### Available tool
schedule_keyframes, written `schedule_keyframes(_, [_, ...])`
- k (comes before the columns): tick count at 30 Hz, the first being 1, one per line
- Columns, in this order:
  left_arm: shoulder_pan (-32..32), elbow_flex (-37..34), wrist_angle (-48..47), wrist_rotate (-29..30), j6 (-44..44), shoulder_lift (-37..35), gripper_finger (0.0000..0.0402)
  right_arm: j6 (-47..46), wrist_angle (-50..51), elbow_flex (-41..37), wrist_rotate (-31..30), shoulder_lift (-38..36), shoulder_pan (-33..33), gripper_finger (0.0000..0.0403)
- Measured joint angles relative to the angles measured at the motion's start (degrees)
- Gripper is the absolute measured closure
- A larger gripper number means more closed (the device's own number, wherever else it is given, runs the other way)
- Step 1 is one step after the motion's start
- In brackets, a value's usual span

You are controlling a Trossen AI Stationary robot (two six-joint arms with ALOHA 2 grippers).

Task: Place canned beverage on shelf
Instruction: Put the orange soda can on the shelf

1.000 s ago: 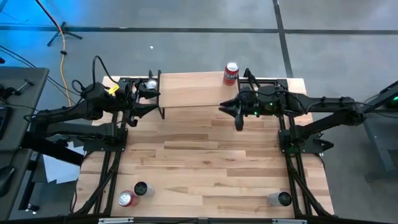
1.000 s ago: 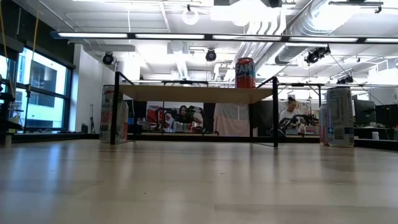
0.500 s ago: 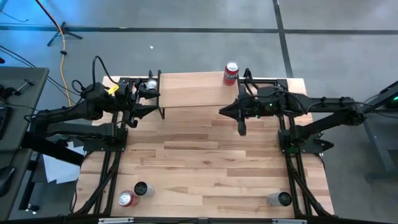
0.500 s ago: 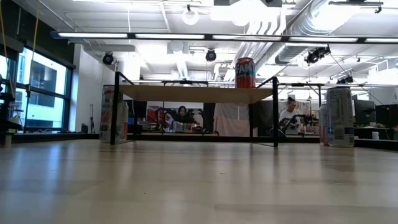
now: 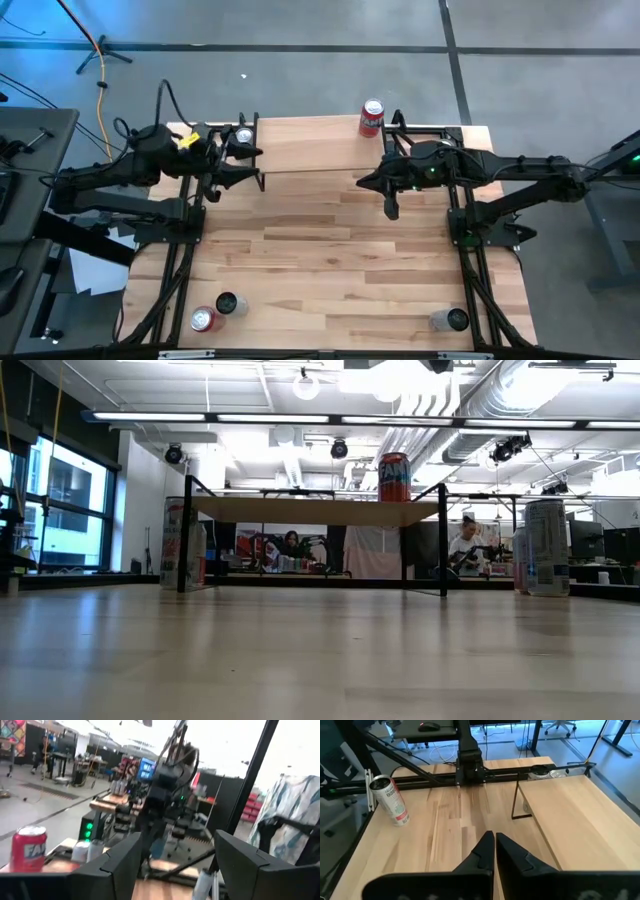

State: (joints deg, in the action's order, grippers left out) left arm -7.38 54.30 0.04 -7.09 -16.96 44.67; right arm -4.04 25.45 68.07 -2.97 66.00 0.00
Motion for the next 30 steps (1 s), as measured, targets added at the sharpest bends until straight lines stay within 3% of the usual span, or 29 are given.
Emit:
schedule_keyframes(14, [-0.1, 0.1, 3.5, -0.8, -1.8, 0.2, 0.0186, -7.7, 0.0, 0.0, 0.0, 0.0, 0.0, 0.0403])
schedule_keyframes(22, [-0.1, 0.1, 3.1, -1.8, 2.1, 0.2, 0.0183, -10.9, 0.0, 0.0, -1.5, 0.0, 0.0, 0.0403])
schedule_keyframes(26, [-0.1, 0.1, 2.9, -5.8, 2.0, 0.2, 0.0153, -11.0, 0.0, 0.0, -1.5, 0.0, 0.0, 0.0403])
schedule_keyframes(30, [0.1, 0.1, 1.8, -9.4, 1.0, 0.7, 0.0093, -11.0, 0.0, 0.0, -1.5, 0.0, 0.0, 0.0403])
